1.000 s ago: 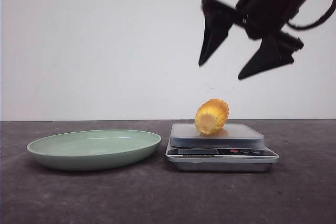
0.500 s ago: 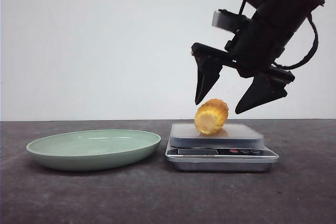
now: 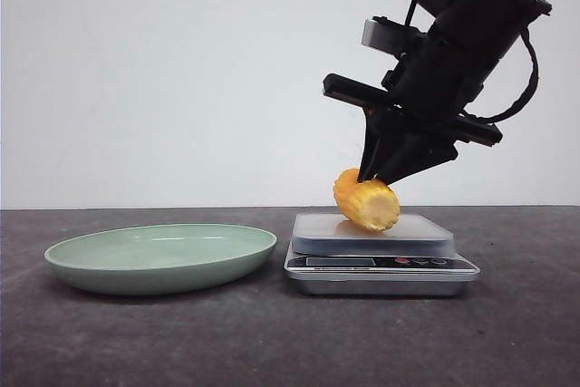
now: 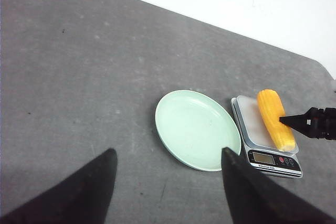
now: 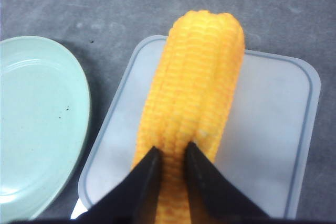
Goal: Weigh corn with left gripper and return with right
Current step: 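Lift the corn with the right gripper and lower it onto the plate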
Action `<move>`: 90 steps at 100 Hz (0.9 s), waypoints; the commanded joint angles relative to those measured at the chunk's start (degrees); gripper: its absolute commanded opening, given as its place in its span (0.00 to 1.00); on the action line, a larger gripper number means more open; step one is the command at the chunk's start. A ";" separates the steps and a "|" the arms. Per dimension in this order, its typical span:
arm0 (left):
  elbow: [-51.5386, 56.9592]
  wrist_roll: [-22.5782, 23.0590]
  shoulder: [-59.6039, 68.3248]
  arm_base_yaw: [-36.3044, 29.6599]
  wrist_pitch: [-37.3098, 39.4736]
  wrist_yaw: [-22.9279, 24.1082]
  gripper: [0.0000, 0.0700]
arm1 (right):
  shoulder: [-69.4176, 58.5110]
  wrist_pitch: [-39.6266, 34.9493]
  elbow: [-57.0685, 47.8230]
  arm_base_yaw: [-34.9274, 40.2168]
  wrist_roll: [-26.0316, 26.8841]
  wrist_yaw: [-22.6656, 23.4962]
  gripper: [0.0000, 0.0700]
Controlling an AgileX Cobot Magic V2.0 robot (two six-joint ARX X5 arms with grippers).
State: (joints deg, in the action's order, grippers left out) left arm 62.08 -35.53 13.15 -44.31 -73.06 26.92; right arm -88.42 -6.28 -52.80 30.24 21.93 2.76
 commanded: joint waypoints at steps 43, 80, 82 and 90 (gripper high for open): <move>0.68 0.33 -0.15 -0.33 0.92 0.26 0.54 | 11.41 -0.24 -11.96 10.71 -0.42 -1.90 0.00; 0.68 0.39 -0.15 -0.31 1.05 1.20 0.54 | -6.88 0.28 -21.62 21.42 -0.96 -9.07 0.00; 0.68 0.39 -0.13 -0.31 1.05 1.20 0.54 | -7.80 0.28 -21.70 21.44 -0.68 -9.49 0.00; 0.68 0.63 -0.13 -0.33 1.01 1.40 0.54 | -11.06 0.31 -21.79 21.42 0.70 -10.34 0.00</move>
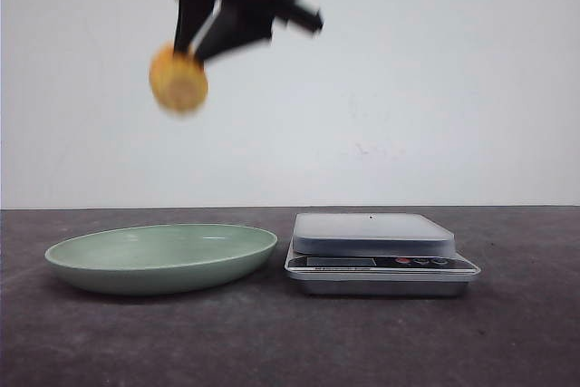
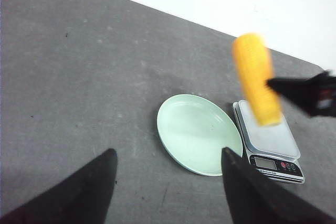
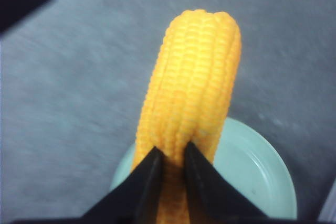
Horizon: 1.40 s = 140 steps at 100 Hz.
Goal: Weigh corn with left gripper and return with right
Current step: 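Lift the corn with the right gripper and lower it onto the plate, then open the right gripper and raise it away from the plate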
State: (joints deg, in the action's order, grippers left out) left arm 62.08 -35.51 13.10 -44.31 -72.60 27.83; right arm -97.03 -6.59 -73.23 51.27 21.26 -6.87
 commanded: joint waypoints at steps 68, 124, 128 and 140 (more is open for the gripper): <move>0.68 0.50 -0.09 -0.33 0.13 0.66 0.54 | -12.04 1.27 -1.38 1.09 3.34 0.04 0.92; 0.44 4.98 -0.04 -0.33 9.18 0.63 0.54 | 32.33 -19.30 -1.46 -9.90 -10.25 -2.21 0.85; 0.42 5.97 -0.04 -0.33 10.23 0.66 0.54 | 35.85 -21.99 -1.46 -10.23 -11.06 -3.58 0.85; 0.42 8.24 -0.04 -0.33 12.59 0.70 0.54 | 45.42 -31.30 -1.44 -10.10 -11.85 -8.85 0.85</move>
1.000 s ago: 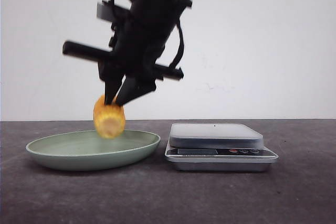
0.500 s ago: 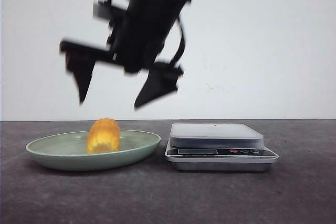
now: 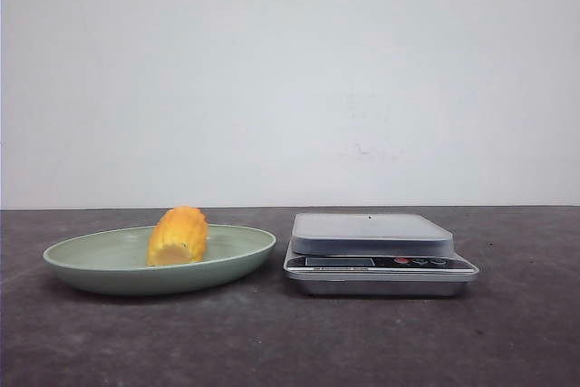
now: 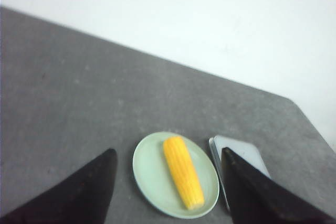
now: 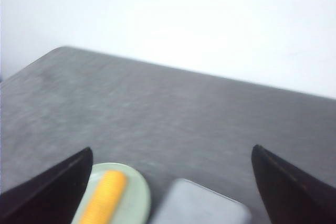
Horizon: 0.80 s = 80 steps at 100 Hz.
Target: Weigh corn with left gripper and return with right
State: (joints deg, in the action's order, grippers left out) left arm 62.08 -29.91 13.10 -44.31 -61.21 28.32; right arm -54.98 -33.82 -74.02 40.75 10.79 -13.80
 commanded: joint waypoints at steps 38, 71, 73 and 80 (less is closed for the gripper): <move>-1.33 5.92 -0.04 -0.33 3.85 0.44 0.54 | 26.56 -27.96 1.86 0.42 3.50 -6.88 0.85; -6.82 5.25 -0.04 -0.33 8.31 0.39 0.38 | 35.67 -28.74 9.97 0.35 4.02 -7.26 0.63; -7.02 5.27 -0.02 -0.33 9.14 0.42 0.38 | 35.67 -28.50 10.36 0.35 4.00 -7.23 0.61; -7.72 5.35 0.07 -0.33 12.20 0.39 0.36 | 35.67 -26.62 12.09 0.35 4.00 -7.10 0.51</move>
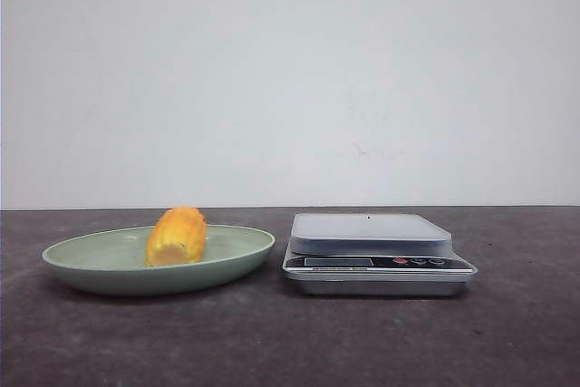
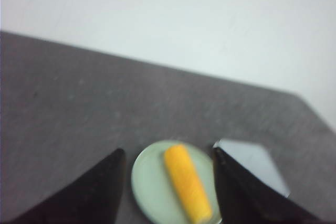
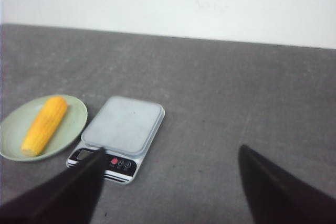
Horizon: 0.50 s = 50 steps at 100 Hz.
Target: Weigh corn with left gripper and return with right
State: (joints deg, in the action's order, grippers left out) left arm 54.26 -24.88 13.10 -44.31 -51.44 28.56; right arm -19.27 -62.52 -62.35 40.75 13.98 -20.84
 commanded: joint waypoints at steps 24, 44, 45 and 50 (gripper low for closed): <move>-1.14 3.87 2.21 -0.33 8.28 0.09 0.01 | -0.04 14.05 8.02 0.35 0.61 3.37 0.02; -1.11 3.85 2.91 -0.33 7.91 0.09 0.03 | -0.07 16.24 9.42 0.35 0.57 3.39 0.02; -1.11 3.85 2.91 -0.33 7.87 0.09 0.03 | -0.07 16.26 9.42 0.35 0.55 3.39 0.02; -1.09 3.85 2.91 -0.33 7.72 0.11 0.03 | -0.04 16.26 9.42 0.35 0.57 3.02 0.02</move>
State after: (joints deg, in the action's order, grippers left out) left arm 52.56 -21.87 15.97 -44.31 -43.92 28.56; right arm -19.27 -47.05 -52.40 40.75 14.00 -17.45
